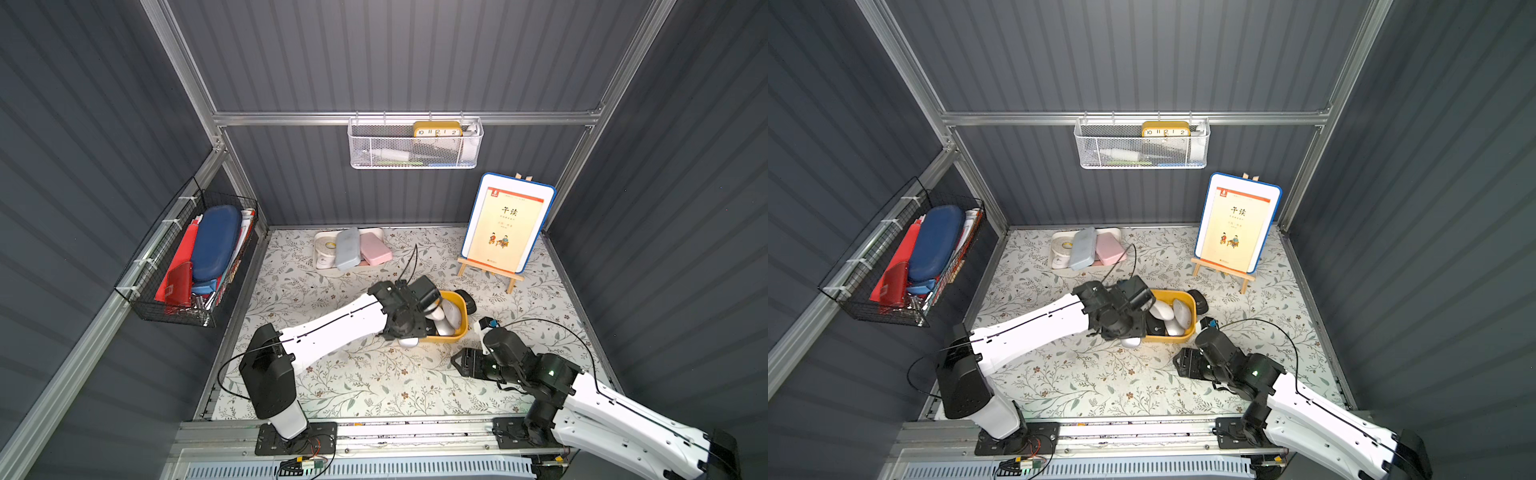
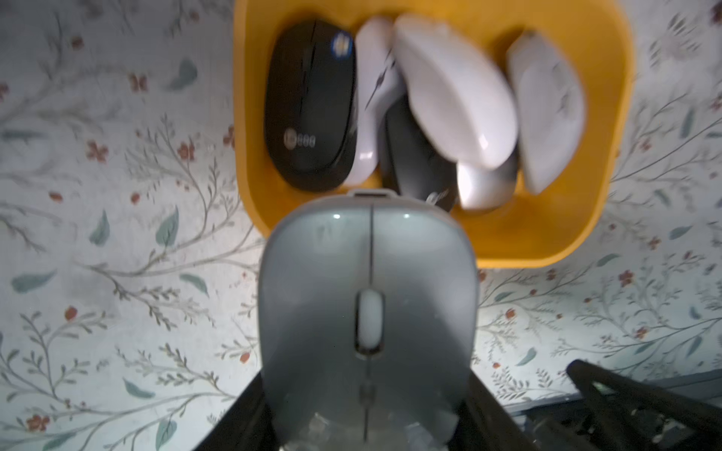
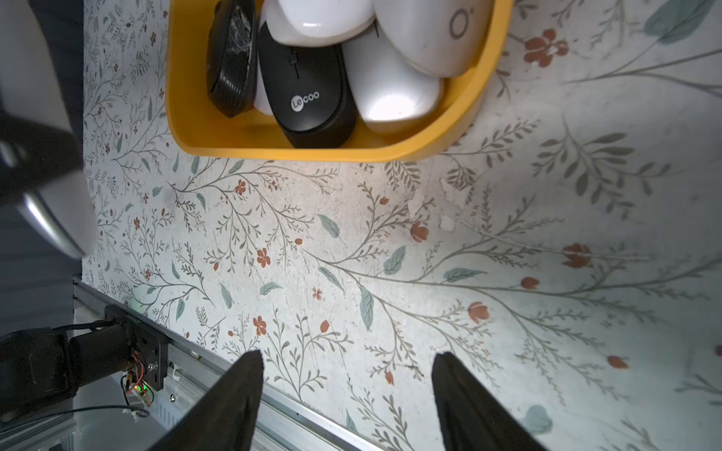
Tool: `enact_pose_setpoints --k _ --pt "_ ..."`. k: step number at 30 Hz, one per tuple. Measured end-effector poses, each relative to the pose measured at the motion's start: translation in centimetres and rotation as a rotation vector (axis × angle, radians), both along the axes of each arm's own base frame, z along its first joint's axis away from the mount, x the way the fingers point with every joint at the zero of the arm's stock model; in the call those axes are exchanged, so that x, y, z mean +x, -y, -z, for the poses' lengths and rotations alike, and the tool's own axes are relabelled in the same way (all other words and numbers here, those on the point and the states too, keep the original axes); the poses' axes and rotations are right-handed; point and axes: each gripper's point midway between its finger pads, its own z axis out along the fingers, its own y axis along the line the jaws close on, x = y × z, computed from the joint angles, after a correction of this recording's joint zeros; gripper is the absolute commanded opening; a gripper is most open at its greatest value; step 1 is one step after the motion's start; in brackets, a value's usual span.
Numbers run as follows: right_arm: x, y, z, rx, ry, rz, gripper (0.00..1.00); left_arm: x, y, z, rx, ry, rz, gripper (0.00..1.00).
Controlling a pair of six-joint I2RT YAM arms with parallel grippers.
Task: Put the mouse in the storage box
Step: Pick up the mouse from the center of the board, then place the mouse in the storage box.
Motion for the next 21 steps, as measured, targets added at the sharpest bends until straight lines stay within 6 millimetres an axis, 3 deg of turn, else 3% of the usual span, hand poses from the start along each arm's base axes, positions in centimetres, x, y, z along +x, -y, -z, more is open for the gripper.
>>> enact_pose_setpoints --k 3,7,11,14,21 --pt "0.0 0.8 -0.3 -0.013 0.021 0.021 0.73 3.6 0.5 -0.9 -0.004 0.044 0.009 0.51" --pt "-0.1 1.9 -0.4 -0.040 0.036 0.044 0.73 5.8 1.2 1.7 0.051 0.020 0.058 0.51" --pt "-0.1 2.9 -0.4 -0.061 0.044 0.070 0.74 5.9 1.7 5.2 0.105 -0.039 0.113 0.51" --pt "-0.1 3.6 -0.2 -0.082 0.040 0.088 0.73 5.7 2.0 6.7 0.115 -0.071 0.139 0.55" --pt "-0.1 3.9 -0.1 -0.093 0.037 0.096 0.73 5.9 2.4 7.1 0.096 -0.079 0.152 0.65"
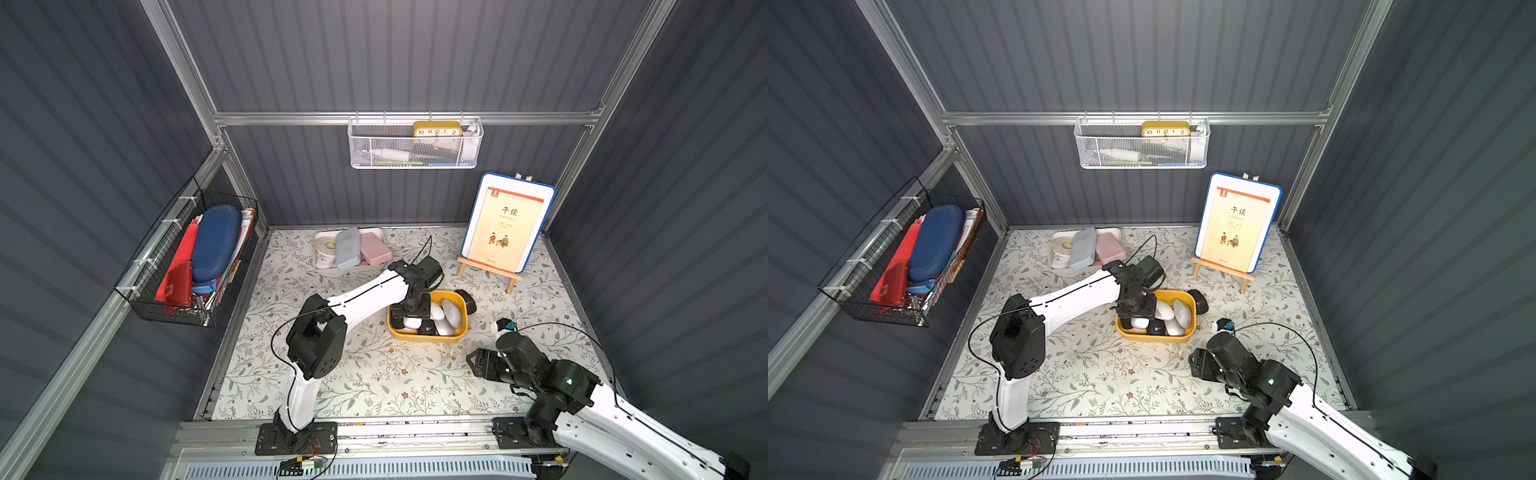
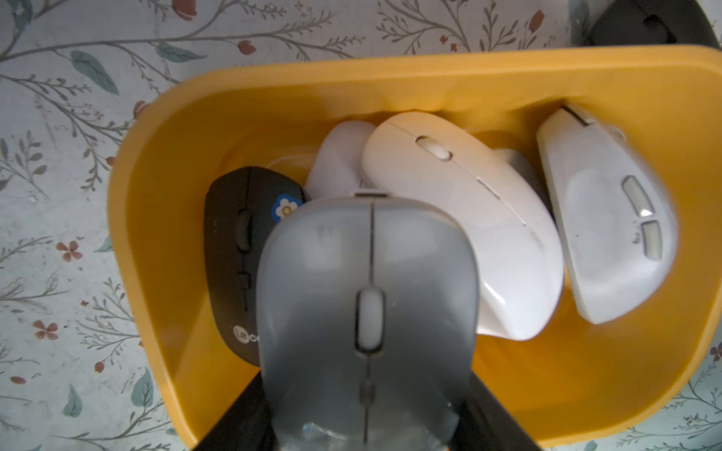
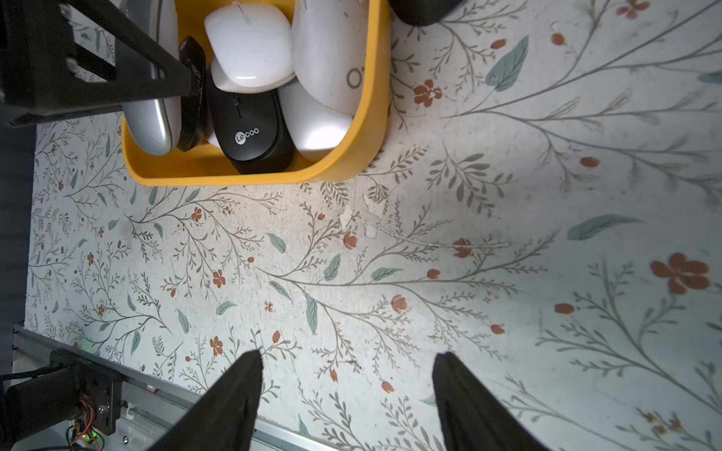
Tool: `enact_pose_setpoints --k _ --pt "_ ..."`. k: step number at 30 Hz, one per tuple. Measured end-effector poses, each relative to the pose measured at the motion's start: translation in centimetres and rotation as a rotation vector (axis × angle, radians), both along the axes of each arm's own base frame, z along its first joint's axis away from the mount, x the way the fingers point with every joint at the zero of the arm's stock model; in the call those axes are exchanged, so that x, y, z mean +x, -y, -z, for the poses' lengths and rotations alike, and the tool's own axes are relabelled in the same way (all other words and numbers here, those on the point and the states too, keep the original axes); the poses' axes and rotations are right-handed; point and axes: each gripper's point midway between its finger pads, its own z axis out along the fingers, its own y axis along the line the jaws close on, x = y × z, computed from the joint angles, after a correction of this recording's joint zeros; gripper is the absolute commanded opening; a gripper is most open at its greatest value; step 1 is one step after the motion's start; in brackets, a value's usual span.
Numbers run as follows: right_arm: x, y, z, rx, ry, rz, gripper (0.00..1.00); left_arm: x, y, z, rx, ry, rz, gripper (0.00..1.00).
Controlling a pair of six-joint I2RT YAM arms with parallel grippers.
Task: Put the mouse in the storage box
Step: Place the mouse in the storage box.
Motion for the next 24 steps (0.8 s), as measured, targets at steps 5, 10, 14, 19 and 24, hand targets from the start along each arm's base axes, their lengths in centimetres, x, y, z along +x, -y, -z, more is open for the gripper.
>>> enact_pose_setpoints --k 5,10,14,19,24 --pt "0.0 0.0 -0.1 0.003 0.002 0.001 0.73 0.7 -0.1 1.1 0.005 -0.017 -0.011 0.66" --pt "0.0 0.0 -0.4 0.014 0.014 0.001 0.73 1.0 -0.2 1.8 0.018 -0.024 -0.016 0.70" --pt "0.0 0.0 -0.3 0.016 0.014 0.001 0.74 1.2 -0.3 1.8 0.024 -0.021 -0.017 0.78" --pt "0.1 0.0 -0.2 0.013 0.017 0.002 0.74 1.5 -0.9 1.7 0.040 -0.012 -0.025 0.86" --pt "1.1 0.7 -0.9 -0.060 0.034 0.024 0.75 2.5 -0.7 -0.4 0.037 0.035 -0.027 0.93"
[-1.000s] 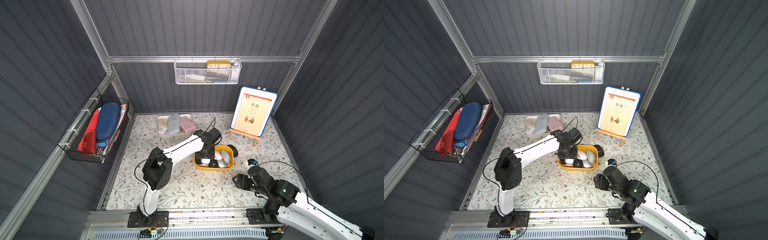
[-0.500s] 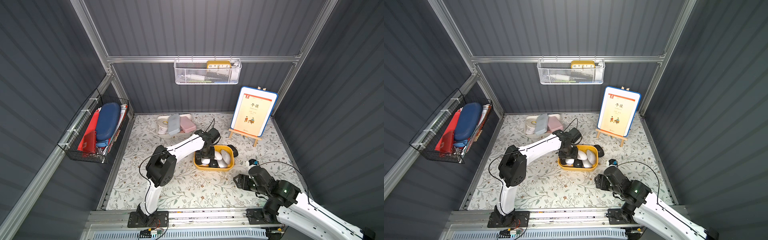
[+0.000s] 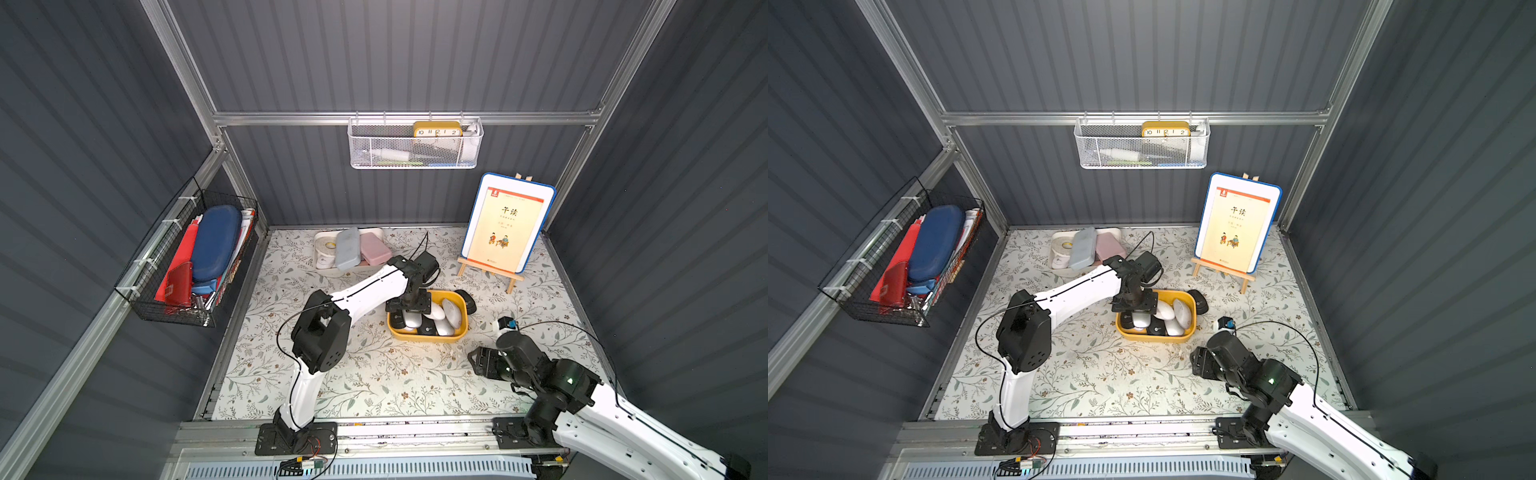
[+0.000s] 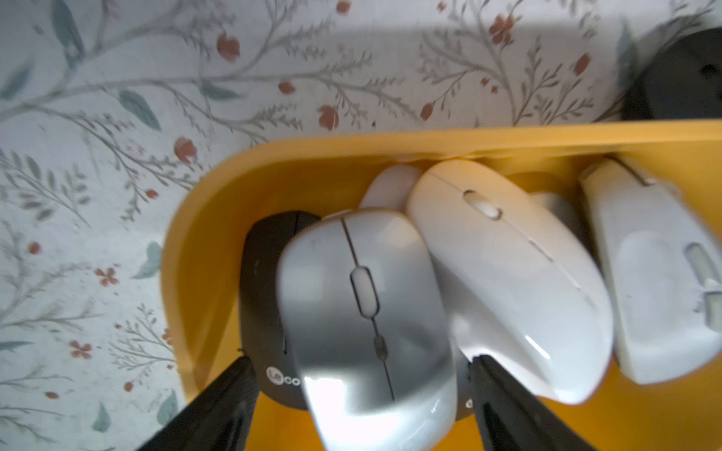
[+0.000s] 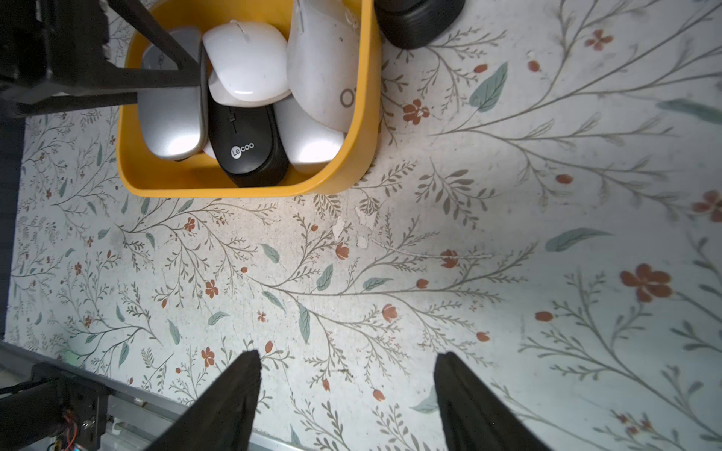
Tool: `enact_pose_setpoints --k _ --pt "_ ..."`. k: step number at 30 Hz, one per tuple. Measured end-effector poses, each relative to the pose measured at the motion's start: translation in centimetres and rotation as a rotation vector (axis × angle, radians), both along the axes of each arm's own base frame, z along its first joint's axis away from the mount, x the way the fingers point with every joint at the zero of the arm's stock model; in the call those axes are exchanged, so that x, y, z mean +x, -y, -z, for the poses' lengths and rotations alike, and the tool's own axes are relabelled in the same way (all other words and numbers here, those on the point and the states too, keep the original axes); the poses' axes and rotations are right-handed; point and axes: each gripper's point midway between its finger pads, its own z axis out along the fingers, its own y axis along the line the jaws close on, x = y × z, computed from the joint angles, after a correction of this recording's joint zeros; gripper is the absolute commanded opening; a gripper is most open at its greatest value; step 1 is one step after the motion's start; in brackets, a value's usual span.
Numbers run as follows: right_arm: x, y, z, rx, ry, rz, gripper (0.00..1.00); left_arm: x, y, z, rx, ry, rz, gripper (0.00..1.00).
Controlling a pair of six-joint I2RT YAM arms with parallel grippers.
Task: Put the mouse in the storage box
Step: Place the mouse in the storage box.
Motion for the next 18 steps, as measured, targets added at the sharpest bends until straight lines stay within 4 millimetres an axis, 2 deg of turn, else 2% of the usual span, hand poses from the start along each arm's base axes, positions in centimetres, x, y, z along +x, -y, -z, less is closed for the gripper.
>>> enact_pose_setpoints --k 3,6,10,14,18 --pt "1.9 0.3 -1.7 -0.057 0.016 0.038 0.75 0.9 0.4 -3.1 -0.038 0.066 -0.003 0.96" --pt "4.8 1.2 -3.3 -0.098 0.023 0.112 0.75 1.2 0.1 -6.5 -0.075 0.132 -0.010 0.97" --pt "9.3 4.2 -4.2 -0.137 -0.024 0.243 0.74 1.1 -1.1 -10.0 -0.114 0.203 -0.028 0.98" --pt "14.1 6.3 -3.9 -0.153 -0.081 0.298 0.73 1.2 -3.1 -11.4 -0.134 0.233 -0.060 0.99" --pt "17.5 6.5 -1.1 -0.173 -0.176 0.265 0.72 1.9 -4.5 -10.8 -0.129 0.234 -0.094 0.99"
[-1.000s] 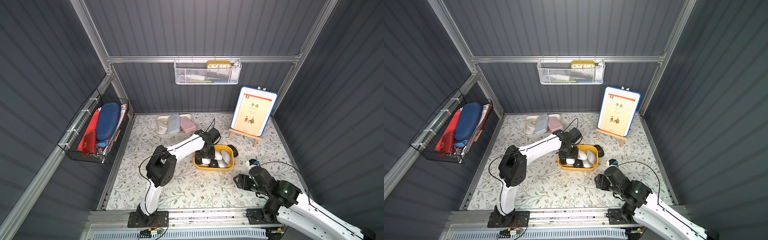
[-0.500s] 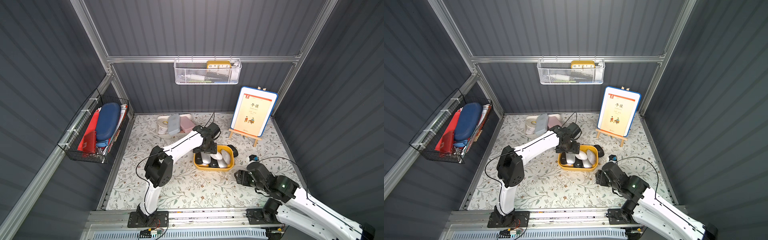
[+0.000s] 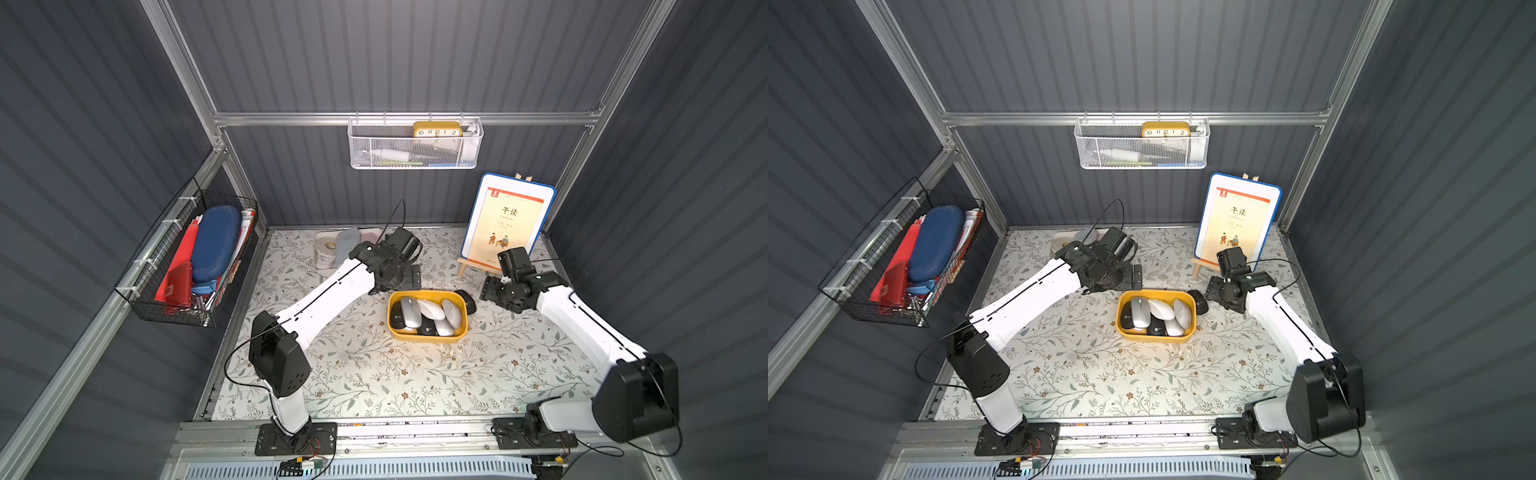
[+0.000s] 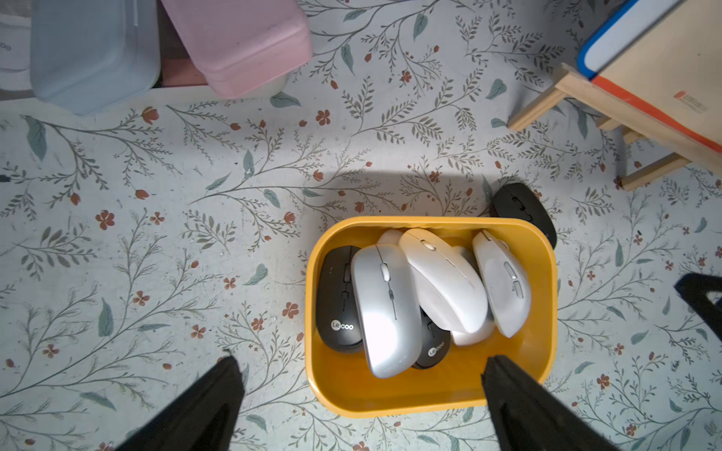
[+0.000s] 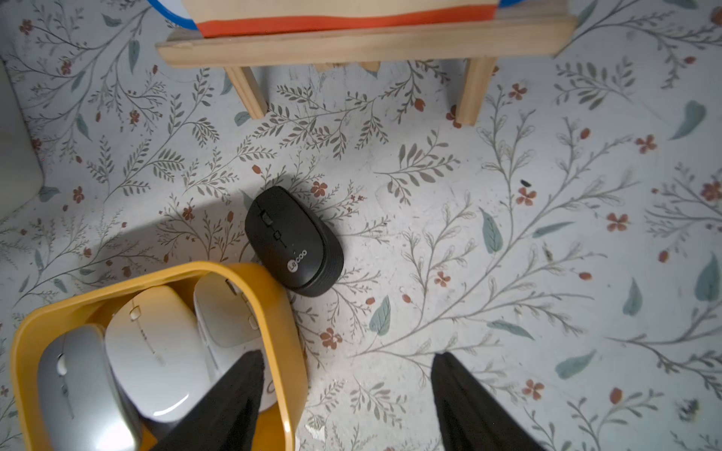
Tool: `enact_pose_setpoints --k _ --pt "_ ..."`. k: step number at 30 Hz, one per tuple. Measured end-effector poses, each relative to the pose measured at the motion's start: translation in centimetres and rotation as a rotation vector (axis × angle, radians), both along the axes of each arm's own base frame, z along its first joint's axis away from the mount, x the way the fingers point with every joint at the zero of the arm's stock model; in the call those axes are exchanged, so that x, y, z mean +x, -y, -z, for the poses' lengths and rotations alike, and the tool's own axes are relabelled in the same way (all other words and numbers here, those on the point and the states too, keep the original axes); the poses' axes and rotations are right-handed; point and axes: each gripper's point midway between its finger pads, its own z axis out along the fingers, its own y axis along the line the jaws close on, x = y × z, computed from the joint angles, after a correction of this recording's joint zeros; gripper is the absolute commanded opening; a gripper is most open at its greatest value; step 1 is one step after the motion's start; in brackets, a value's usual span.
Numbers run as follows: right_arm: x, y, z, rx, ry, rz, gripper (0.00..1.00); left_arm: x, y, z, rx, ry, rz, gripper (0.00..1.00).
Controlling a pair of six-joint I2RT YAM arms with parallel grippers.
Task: Put the mouse in the storage box
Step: Place the mouse in the storage box, then move the storage box to the center of the board.
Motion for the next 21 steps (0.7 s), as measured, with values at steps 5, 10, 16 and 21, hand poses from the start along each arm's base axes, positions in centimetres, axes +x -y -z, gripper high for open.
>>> enact_pose_setpoints --k 5,10,16,21 --pt "1.8 -0.7 5.0 -0.017 -0.128 -0.032 0.70 0.8 -1.1 1.3 0.004 -0.011 -0.027 0.99" --pt "1.6 -1.1 7.6 -0.029 -0.193 -0.049 0.68 1.0 -1.1 2.1 -0.001 -0.014 -0.024 0.99" --pt "1.1 -4.0 8.1 -0.076 -0.189 -0.137 0.68 0.8 -1.2 3.2 0.002 -0.029 -0.018 0.99" --pt "1.1 -6.6 8.0 -0.099 -0.183 -0.205 0.69 0.8 -1.4 3.7 0.004 -0.034 -0.018 0.99"
